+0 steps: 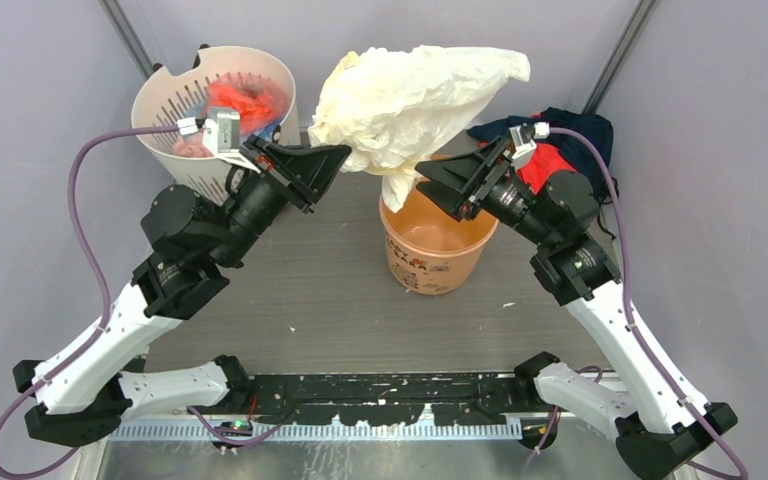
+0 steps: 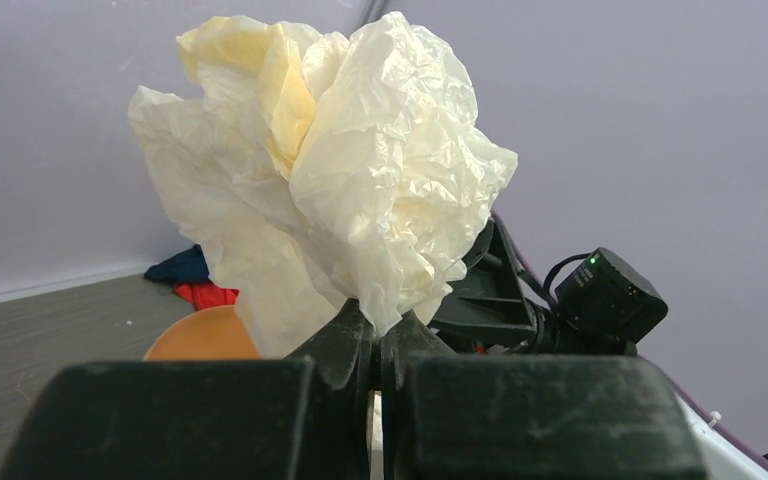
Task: Put the trash bags into the trash bin
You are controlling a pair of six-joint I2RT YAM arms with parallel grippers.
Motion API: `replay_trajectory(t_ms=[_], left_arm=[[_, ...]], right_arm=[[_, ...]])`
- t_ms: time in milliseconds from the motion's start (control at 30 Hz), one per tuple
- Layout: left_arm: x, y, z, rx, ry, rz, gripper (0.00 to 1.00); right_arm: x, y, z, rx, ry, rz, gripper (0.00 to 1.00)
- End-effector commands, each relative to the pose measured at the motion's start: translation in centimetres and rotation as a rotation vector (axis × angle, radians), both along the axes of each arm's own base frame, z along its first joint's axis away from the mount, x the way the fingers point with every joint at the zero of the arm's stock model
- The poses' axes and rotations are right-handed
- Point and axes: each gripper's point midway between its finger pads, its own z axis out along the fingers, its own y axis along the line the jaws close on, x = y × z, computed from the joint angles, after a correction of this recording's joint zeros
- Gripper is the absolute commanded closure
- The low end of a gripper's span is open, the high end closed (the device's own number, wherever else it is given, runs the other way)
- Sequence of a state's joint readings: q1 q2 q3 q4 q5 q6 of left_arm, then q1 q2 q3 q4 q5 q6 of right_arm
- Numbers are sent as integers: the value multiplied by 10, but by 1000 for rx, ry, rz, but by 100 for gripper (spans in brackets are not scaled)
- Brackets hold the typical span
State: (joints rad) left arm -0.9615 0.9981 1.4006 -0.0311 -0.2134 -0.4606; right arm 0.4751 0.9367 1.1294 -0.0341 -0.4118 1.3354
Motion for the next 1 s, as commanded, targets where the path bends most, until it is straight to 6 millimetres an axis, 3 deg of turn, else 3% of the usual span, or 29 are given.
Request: replay_trajectory(t_ms=[0,233,533,667,800,833,967], left_arm=[[-10,19,47,-109,-95,16,100],[-10,19,49,-112,-97,14,100],[-8,8,44,-110,-79,-12,100],[-5,5,42,-108,-74,-11,100],[-2,10,43,-97,-76,14,100],[-1,14,44,-92,-74,26,100],[7,32,46,-60,-58,102,100]], right_arm=[[-15,-2,10,-23,-56,28,29],[-14,-2,4,-43,-50,22,29],[0,14,6,-24,-54,48,35],[5,23,2,-27,-59,63,54],[6,23,-15,-82,-44,52,94],[4,19,-19,-107,-46,40,98],[-5,4,-33,-221,-55,-7,99]])
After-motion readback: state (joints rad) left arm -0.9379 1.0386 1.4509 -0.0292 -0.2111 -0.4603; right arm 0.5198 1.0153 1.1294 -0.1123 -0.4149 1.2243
